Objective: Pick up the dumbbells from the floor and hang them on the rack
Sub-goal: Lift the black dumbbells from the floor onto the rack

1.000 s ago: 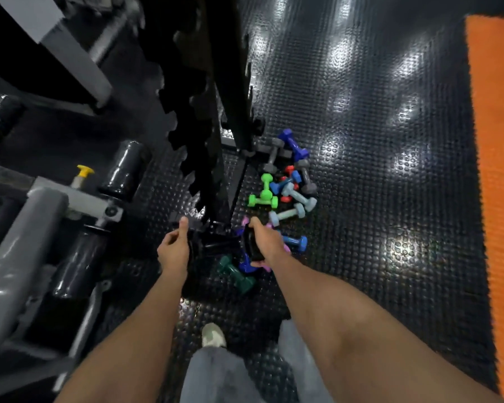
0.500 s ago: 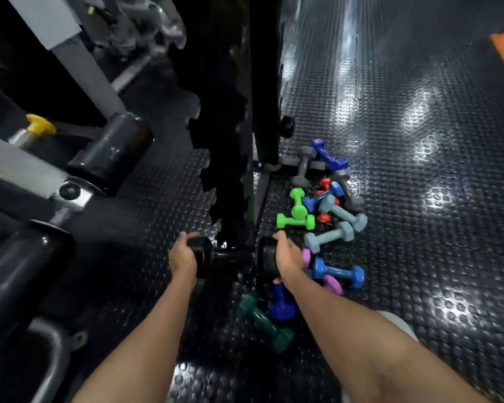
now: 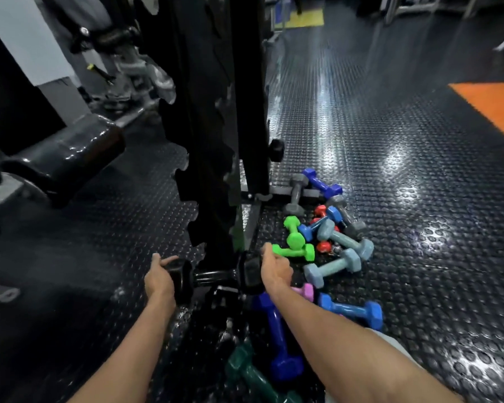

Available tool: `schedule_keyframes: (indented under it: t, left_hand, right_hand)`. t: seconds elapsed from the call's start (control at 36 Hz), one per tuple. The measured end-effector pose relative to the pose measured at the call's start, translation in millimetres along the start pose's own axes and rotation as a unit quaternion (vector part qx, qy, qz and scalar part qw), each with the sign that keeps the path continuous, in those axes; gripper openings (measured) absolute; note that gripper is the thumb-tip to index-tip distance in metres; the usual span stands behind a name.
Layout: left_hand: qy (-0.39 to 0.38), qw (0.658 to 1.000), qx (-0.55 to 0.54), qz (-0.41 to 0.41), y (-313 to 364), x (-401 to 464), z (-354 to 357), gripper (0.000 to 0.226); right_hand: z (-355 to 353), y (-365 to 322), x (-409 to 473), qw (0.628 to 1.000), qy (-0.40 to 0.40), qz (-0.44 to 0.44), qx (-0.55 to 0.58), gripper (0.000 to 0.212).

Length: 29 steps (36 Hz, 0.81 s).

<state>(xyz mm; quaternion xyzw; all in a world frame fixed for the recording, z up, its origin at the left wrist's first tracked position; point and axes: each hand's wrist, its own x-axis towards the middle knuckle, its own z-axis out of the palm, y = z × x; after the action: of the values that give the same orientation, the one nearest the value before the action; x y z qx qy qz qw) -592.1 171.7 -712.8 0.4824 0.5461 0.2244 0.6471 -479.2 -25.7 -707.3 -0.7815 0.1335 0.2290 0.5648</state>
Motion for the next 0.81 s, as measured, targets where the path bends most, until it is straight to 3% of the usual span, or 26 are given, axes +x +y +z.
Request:
schedule_keyframes:
  t: [0.36,0.81]
  left_hand:
    - [-0.013,0.999,-0.001,0.046,11.6,21.0,10.0,0.069]
    - [-0.014,0.998,0.064,0.011,32.4,20.1,19.9,0.072]
  right_hand:
    - [9.3,-1.7,8.2,1.0,0.019,0.001,0.024,0.042]
    - [17.3,-17.3,10.2,0.998,0.018,0.017,-0.05,0.068]
